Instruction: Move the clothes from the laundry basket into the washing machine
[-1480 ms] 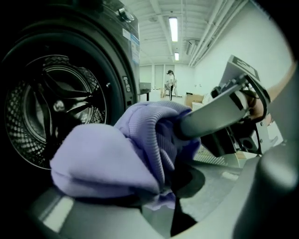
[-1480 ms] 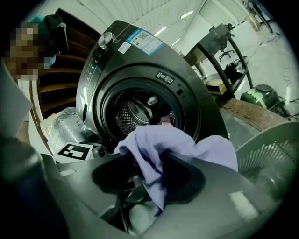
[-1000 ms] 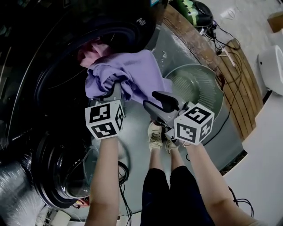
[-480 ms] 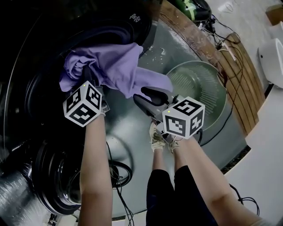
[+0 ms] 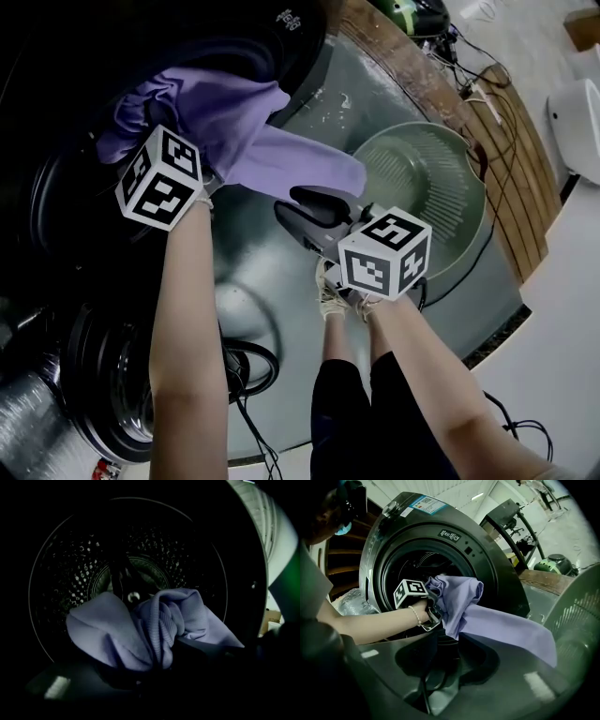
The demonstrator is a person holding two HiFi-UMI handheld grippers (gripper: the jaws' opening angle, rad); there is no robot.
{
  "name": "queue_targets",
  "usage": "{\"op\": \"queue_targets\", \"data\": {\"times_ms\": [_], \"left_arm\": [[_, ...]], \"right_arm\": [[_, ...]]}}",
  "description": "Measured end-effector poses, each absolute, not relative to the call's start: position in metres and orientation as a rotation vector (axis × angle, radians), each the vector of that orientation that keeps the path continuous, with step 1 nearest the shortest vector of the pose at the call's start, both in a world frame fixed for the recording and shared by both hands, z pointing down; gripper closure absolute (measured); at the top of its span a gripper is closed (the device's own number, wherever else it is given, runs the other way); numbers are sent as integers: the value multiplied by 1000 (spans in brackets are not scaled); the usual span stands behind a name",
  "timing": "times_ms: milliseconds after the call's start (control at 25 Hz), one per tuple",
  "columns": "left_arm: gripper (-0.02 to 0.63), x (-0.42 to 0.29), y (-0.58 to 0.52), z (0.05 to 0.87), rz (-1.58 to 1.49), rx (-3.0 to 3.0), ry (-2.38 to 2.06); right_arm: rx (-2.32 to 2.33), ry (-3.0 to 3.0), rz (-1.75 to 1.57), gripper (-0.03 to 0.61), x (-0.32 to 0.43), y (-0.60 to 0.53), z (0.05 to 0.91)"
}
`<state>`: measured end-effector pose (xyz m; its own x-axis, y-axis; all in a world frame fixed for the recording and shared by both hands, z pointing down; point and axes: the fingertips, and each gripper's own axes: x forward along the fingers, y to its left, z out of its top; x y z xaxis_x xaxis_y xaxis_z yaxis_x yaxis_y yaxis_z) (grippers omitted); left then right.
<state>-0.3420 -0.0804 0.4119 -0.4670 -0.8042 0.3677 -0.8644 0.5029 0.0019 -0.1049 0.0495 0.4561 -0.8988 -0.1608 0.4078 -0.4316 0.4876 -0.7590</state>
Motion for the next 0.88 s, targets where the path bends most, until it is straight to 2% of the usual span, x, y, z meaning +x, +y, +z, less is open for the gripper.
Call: {"op": "queue_targets", "data": {"times_ms": [120,360,600,880], "left_arm": [[368,-342,-80,438,302,1325,-2355],[275,-339,-65,455,269,1278,-2211],[267,-293,-19,450,252,1285,-2193],[267,-201,17,498,255,1259,-1999]], "right_arm": [[497,-2439,1379,423,-105,55,459],[491,-2441,1386,422,-105,56,456],[526,-2419,1417,419,-92,62,456],[545,-2375,1421,419,-67,69,467]]}}
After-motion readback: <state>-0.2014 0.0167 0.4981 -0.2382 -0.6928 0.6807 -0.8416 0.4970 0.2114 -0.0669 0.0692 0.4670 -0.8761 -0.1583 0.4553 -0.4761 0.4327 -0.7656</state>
